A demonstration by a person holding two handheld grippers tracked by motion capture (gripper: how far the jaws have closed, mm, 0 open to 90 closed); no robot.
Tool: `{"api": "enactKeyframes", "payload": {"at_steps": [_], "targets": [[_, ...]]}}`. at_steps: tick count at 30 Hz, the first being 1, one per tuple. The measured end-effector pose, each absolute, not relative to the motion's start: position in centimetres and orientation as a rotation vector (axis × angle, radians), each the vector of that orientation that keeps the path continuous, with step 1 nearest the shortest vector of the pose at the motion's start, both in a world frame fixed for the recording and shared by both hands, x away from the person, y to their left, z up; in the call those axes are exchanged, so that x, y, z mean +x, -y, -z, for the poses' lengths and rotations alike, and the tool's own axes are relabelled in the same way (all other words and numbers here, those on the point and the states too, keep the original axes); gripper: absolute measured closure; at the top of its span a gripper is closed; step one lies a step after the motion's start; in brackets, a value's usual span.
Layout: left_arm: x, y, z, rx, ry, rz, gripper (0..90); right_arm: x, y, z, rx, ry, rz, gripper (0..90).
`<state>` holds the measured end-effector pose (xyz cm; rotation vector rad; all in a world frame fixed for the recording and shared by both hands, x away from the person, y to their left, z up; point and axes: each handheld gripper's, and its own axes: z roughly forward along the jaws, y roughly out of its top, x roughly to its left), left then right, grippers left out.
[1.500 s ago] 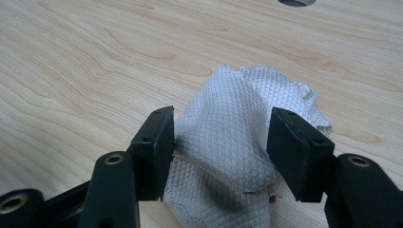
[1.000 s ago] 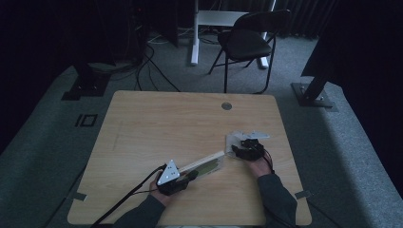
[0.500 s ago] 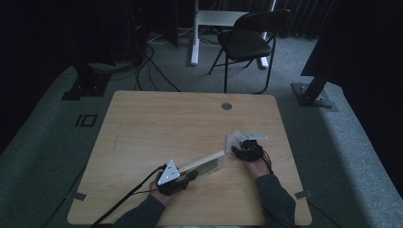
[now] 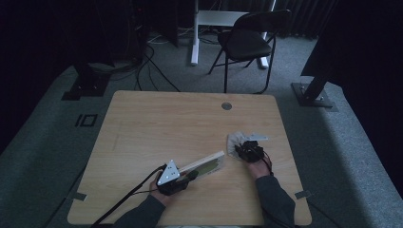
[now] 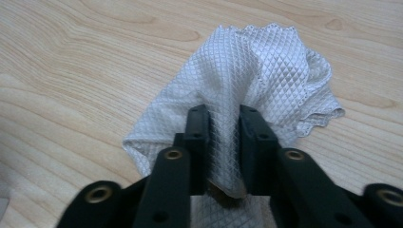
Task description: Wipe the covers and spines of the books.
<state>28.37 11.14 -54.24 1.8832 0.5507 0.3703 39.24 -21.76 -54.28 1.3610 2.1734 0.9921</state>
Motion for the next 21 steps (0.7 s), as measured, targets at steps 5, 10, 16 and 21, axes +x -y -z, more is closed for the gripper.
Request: {"api": "enactKeyframes", "payload": {"at_steps": [5,10,16,21], "targets": [[28.4,-11.1,54.2,1.883,-0.551,-0.371,70.4,39.2,22.1,54.2,1.379,-2.173,-1.021,81.0],[28.4,-11.1,54.2,1.883,-0.551,-0.37,70.4,38.9,22.1,53.8,1.37,-2.167,-1.033,81.3],[28.4,-11.1,54.2,1.883,-0.552,-0.369,70.3,38.6,22.2,53.3,1.358,-2.153,-1.053,81.3],[28.4,-11.2,54.2,1.884,-0.552,-0.369,70.3,38.3,22.4,52.9,1.356,-2.144,-1.069,81.3]]}}
